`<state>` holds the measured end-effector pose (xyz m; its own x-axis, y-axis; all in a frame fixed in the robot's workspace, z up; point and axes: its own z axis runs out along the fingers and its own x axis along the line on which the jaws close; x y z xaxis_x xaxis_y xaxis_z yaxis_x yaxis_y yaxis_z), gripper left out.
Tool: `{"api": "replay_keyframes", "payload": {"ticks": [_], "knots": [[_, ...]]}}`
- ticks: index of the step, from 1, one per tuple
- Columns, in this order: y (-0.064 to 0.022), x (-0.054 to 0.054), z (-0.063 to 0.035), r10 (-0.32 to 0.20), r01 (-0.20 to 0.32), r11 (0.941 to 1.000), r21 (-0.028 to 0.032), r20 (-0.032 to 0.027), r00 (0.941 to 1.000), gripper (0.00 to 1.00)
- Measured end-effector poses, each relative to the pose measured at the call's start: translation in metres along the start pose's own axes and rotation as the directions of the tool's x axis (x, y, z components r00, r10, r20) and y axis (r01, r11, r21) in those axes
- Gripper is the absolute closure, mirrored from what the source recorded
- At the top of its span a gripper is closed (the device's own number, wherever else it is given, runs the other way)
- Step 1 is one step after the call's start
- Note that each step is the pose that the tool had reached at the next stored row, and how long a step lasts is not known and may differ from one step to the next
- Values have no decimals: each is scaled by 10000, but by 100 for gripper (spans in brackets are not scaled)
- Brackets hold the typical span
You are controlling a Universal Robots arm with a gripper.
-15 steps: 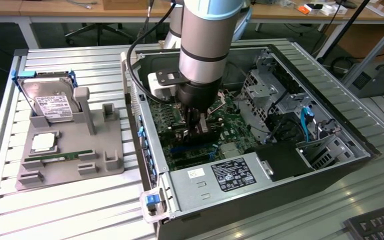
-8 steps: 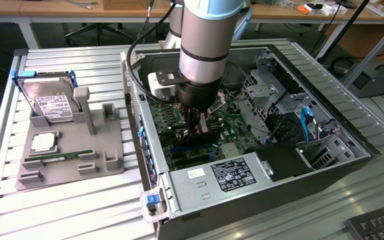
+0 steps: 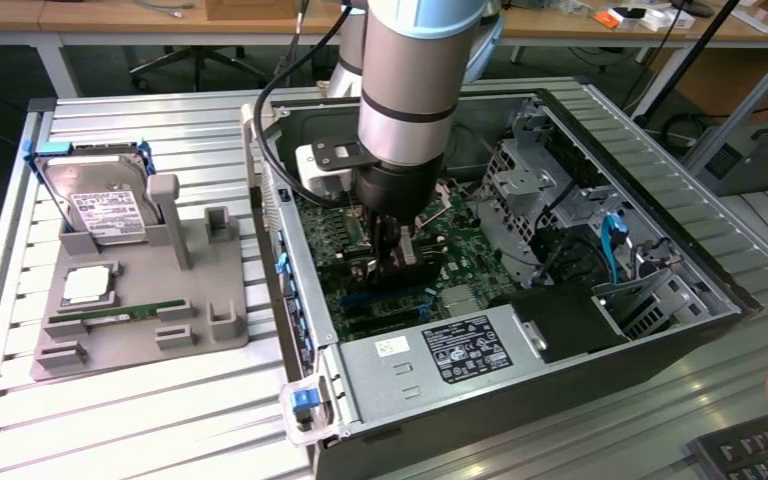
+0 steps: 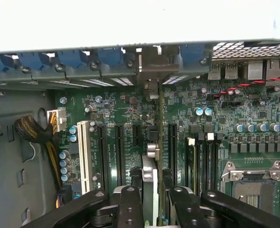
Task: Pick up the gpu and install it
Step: 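Insert the gpu into the slot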
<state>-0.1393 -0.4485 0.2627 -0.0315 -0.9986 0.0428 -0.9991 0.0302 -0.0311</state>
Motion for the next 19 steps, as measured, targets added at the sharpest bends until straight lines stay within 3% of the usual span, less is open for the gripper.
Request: {"api": "replay_keyframes", "payload": {"ticks": [3, 19], "knots": [[-1, -13, -1, -61, 62, 10000, 4, -57, 10000, 73], [-13, -36, 7, -397, 398, 9992, 19, -90, 9992, 73]]}}
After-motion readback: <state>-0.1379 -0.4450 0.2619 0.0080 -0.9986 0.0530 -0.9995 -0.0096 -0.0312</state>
